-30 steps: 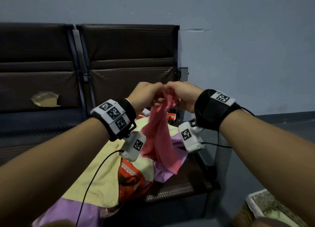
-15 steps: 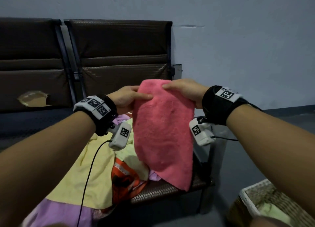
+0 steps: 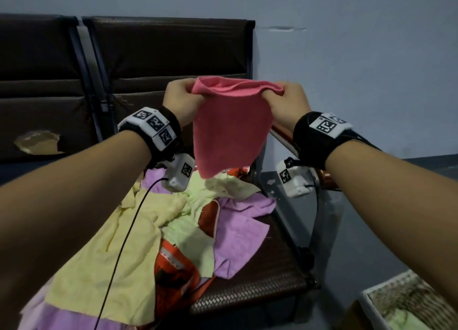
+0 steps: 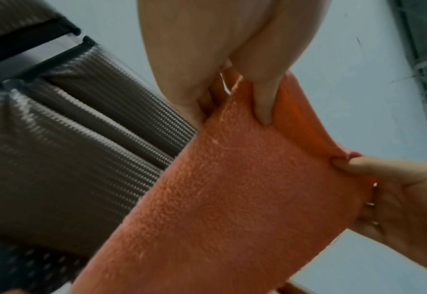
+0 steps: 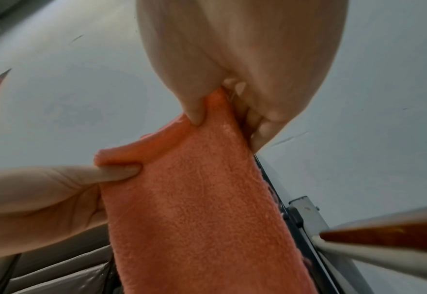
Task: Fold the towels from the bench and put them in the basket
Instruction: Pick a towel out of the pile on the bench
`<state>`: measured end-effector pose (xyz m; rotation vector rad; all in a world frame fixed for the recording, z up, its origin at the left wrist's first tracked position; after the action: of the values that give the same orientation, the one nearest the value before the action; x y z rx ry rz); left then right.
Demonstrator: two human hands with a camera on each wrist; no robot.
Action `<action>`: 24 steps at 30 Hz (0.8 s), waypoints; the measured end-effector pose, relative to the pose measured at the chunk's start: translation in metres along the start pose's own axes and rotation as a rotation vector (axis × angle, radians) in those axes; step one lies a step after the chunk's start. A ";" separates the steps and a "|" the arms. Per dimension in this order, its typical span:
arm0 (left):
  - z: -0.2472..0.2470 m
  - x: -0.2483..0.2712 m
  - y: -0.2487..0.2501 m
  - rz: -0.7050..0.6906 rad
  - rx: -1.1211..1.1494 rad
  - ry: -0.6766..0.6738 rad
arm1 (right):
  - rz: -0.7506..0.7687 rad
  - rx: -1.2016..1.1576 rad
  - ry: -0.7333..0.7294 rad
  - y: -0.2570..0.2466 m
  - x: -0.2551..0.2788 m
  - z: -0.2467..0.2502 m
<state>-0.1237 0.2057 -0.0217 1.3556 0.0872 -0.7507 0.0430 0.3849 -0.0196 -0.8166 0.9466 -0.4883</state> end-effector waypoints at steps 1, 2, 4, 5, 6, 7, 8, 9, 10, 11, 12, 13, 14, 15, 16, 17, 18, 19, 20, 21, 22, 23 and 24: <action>0.000 0.006 -0.007 0.002 0.020 -0.019 | -0.017 -0.018 -0.035 0.005 0.006 -0.004; 0.000 0.015 -0.016 0.016 0.034 -0.045 | -0.034 -0.013 -0.081 0.013 0.014 -0.008; 0.000 0.040 -0.041 0.078 0.029 -0.134 | -0.082 0.045 -0.191 0.035 0.036 -0.013; -0.001 0.056 -0.056 0.119 0.008 -0.199 | -0.121 0.074 -0.265 0.048 0.050 -0.016; -0.002 0.073 -0.073 0.162 -0.035 -0.272 | -0.165 0.101 -0.355 0.062 0.066 -0.021; -0.004 0.092 -0.088 0.199 -0.097 -0.350 | -0.203 0.139 -0.456 0.075 0.085 -0.026; -0.006 0.111 -0.103 0.237 -0.170 -0.438 | -0.245 0.187 -0.557 0.089 0.106 -0.030; -0.010 0.131 -0.117 0.281 -0.224 -0.535 | -0.295 0.230 -0.655 0.102 0.127 -0.033; -0.015 0.153 -0.129 0.341 -0.246 -0.638 | -0.357 0.254 -0.746 0.113 0.149 -0.035; -0.020 0.172 -0.138 0.409 -0.241 -0.735 | -0.427 0.265 -0.829 0.123 0.169 -0.037; -0.024 0.189 -0.144 0.478 -0.229 -0.822 | -0.498 0.267 -0.896 0.131 0.186 -0.038; -0.027 0.202 -0.149 0.539 -0.224 -0.893 | -0.567 0.264 -0.940 0.138 0.199 -0.038; -0.029 0.212 -0.152 0.579 -0.228 -0.953 | -0.623 0.260 -0.963 0.143 0.209 -0.037; -0.031 0.218 -0.153 0.607 -0.226 -1.001 | -0.667 0.250 -0.973 0.146 0.214 -0.036; -0.033 0.220 -0.153 0.629 -0.218 -1.032 | -0.699 0.243 -0.975 0.149 0.216 -0.035; -0.035 0.219 -0.154 0.647 -0.210 -1.039 | -0.719 0.243 -0.969 0.151 0.216 -0.035; -0.036 0.213 -0.155 0.663 -0.206 -1.009 | -0.723 0.254 -0.957 0.154 0.214 -0.035; -0.036 0.205 -0.157 0.670 -0.209 -0.945 | -0.713 0.267 -0.929 0.157 0.210 -0.036; -0.037 0.195 -0.162 0.670 -0.215 -0.860 | -0.688 0.277 -0.877 0.161 0.204 -0.038; -0.038 0.184 -0.168 0.667 -0.206 -0.769 | -0.655 0.274 -0.803 0.165 0.196 -0.040; -0.040 0.174 -0.174 0.661 -0.184 -0.682 | -0.615 0.261 -0.723 0.169 0.187 -0.043; -0.043 0.165 -0.180 0.650 -0.161 -0.604 | -0.579 0.230 -0.649 0.172 0.179 -0.046; -0.046 0.156 -0.186 0.636 -0.143 -0.540 | -0.548 0.197 -0.595 0.174 0.172 -0.050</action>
<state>-0.0864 0.1752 -0.2643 0.9229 -0.6771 -0.5263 0.0918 0.3535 -0.2622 -0.9651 0.1117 -0.7412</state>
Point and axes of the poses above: each hand's wrist, its own x-axis away from the middle knuckle, its own z-axis out of the back of the hand, y = z × x, the point moved 7 cm from there along -x, towards the middle knuckle, and after that the axes turned 5 degrees about y, right-handed, at the moved point
